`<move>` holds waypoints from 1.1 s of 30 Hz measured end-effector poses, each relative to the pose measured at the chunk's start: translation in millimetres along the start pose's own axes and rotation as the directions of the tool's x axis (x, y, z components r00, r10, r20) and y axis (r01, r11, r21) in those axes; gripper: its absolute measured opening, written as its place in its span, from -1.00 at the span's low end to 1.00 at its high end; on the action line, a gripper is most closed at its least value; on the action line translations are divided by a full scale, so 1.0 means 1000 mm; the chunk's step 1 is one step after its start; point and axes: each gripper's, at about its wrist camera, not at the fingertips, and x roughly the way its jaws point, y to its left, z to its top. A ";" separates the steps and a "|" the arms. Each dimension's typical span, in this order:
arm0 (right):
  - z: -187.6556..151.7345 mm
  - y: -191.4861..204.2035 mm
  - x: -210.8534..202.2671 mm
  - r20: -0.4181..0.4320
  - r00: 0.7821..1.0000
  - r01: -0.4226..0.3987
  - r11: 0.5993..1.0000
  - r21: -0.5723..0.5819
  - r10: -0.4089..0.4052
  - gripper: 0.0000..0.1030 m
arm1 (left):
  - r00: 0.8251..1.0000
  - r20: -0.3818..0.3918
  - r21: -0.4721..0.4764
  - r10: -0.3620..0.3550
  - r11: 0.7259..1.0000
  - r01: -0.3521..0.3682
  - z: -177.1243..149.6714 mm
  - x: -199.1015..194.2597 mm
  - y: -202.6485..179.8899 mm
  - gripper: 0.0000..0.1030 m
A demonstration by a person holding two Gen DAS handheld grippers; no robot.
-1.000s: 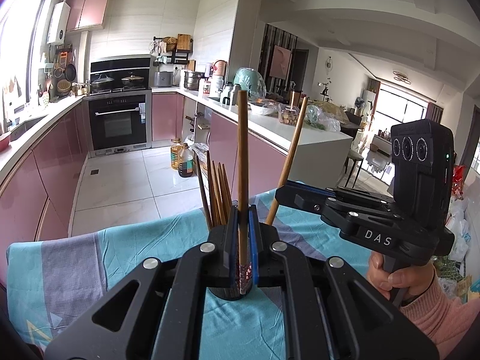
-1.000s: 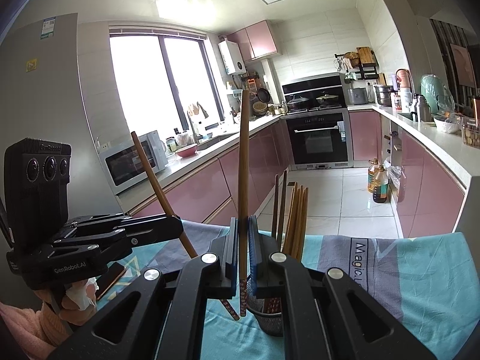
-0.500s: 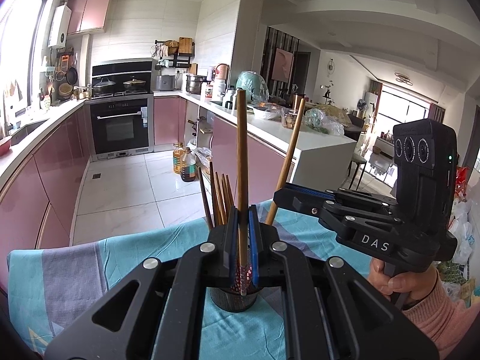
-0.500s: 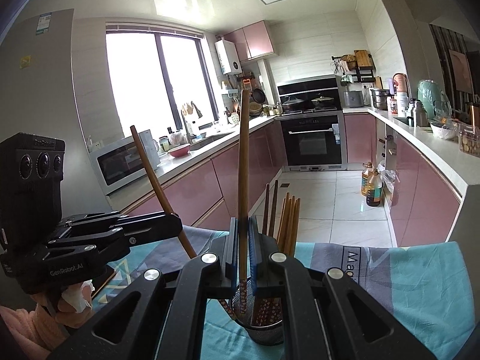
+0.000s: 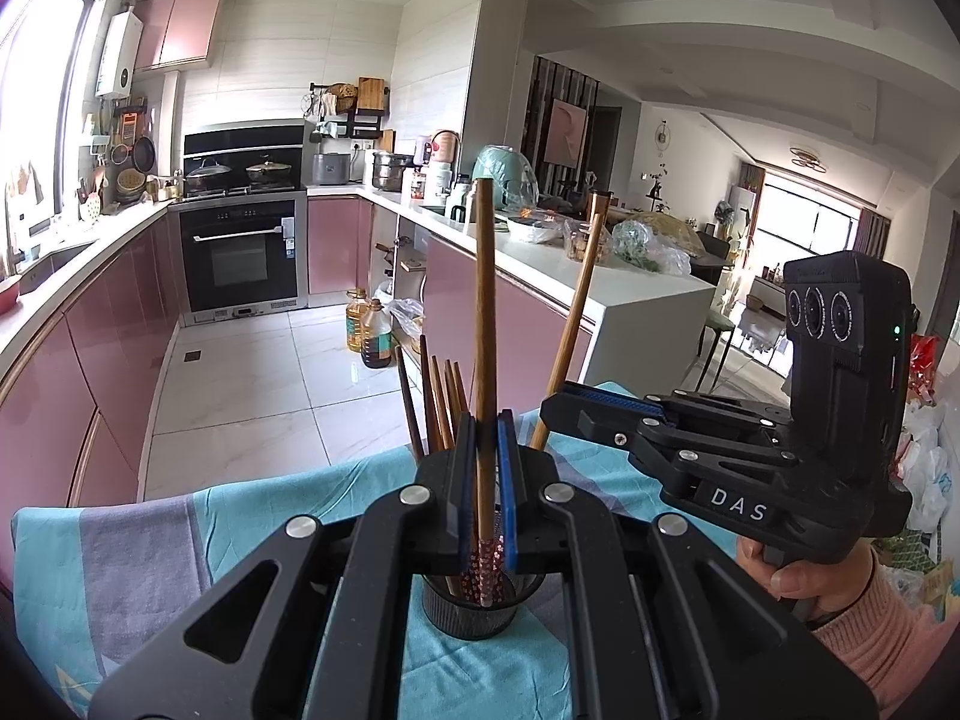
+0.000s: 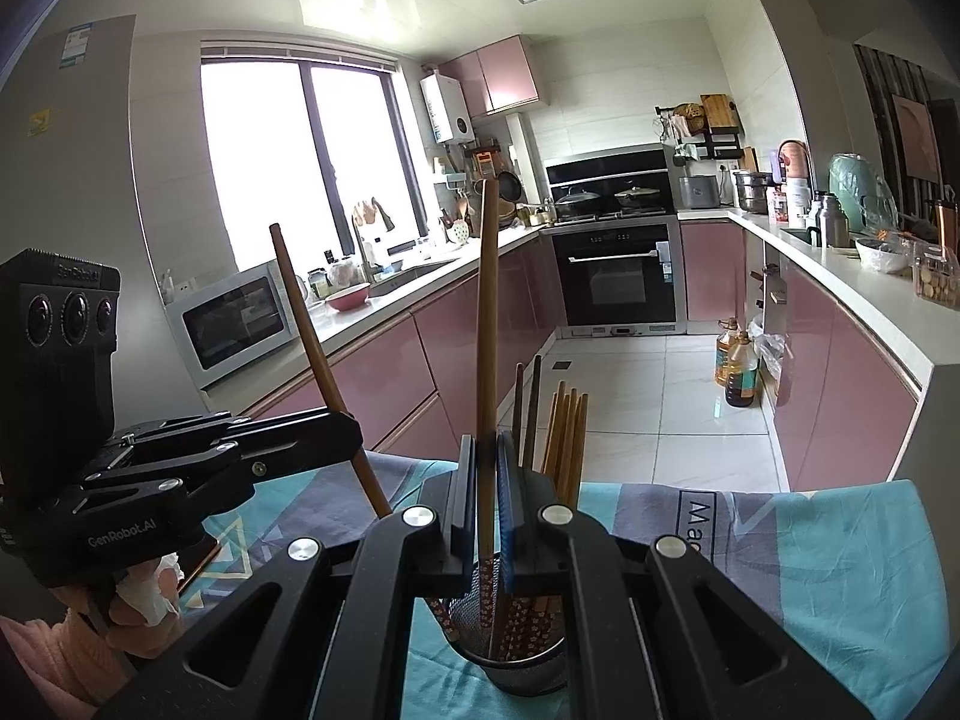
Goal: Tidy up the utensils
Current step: 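Lower both held chopsticks down into the black mesh cup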
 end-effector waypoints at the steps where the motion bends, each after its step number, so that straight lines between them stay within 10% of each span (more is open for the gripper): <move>1: 0.000 -0.001 0.000 0.000 1.000 0.001 1.000 0.001 -0.001 -0.89 | 1.000 0.000 0.001 0.003 1.000 -0.003 -0.001 -0.001 -0.001 -0.85; 33: -0.012 -0.009 0.017 -0.052 0.998 0.022 0.999 0.029 -0.020 -0.89 | 0.997 -0.068 -0.007 0.019 1.000 -0.019 0.004 0.015 0.010 -0.85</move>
